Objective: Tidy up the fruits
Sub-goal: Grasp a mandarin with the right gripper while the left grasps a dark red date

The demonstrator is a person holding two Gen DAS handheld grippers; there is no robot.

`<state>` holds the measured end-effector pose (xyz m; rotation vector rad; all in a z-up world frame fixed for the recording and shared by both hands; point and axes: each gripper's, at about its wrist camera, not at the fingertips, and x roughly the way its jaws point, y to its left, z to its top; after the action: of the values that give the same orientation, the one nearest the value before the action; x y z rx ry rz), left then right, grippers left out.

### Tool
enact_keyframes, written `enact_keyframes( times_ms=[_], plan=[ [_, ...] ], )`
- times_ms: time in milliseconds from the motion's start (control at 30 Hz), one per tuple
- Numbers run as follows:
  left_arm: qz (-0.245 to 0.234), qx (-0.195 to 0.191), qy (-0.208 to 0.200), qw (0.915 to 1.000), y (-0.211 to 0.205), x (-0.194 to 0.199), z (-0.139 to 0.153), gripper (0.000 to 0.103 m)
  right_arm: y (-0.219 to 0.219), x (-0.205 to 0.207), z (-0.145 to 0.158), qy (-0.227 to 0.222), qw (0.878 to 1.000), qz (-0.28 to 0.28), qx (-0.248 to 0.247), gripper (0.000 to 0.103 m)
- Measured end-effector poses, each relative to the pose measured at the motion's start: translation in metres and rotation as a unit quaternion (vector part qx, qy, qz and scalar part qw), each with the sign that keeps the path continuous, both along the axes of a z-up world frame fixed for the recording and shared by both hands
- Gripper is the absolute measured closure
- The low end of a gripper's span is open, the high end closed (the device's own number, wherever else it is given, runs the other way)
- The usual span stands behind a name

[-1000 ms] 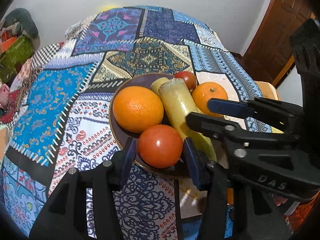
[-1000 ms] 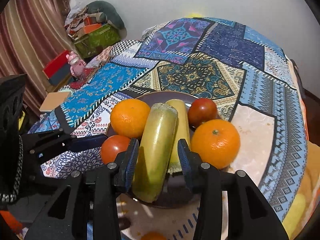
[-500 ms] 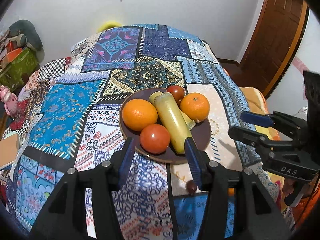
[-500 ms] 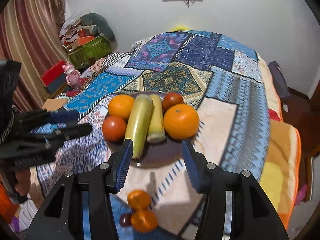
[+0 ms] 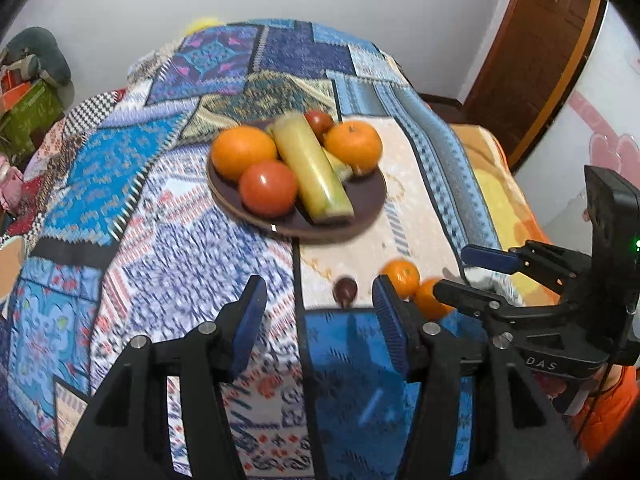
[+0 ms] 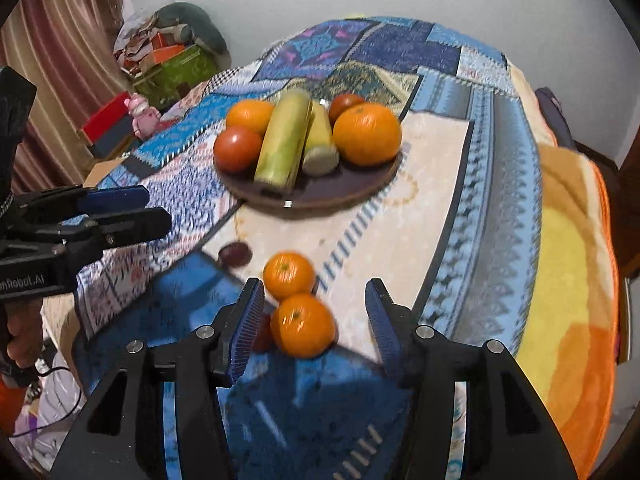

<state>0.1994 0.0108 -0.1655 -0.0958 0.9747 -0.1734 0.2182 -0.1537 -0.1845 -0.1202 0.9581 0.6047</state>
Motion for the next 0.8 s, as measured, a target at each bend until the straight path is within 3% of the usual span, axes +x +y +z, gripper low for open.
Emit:
enact_keyframes(
  times_ms=[200,367,633,700,800],
  plan=[
    [-0.017,0.006,0.026,0.9995,-0.011,0.003,-0.019,0.048,-0.001,-0.006,-0.018,0.018,1.000,0.002,0.001,0.054],
    [-0.027,0.015,0.036,0.9989,-0.021,0.014,-0.030,0.049,-0.006,-0.005,-0.020,0.027,0.999,0.002,0.017,0.067],
    [-0.037,0.023,0.058,0.9974,-0.029,0.034,-0.048,0.063,-0.008,-0.008,-0.020,0.021,0.999,0.001,0.025,0.067],
    [-0.039,0.028,0.057,0.9972,-0.031,0.036,-0.049,0.074,-0.007,-0.007,-0.018,0.018,1.000,0.004,0.021,0.067],
    [-0.042,0.030,0.059,0.9969,-0.032,0.038,-0.051,0.081,-0.008,-0.004,-0.013,0.012,1.000,0.005,0.024,0.068]
  ],
)
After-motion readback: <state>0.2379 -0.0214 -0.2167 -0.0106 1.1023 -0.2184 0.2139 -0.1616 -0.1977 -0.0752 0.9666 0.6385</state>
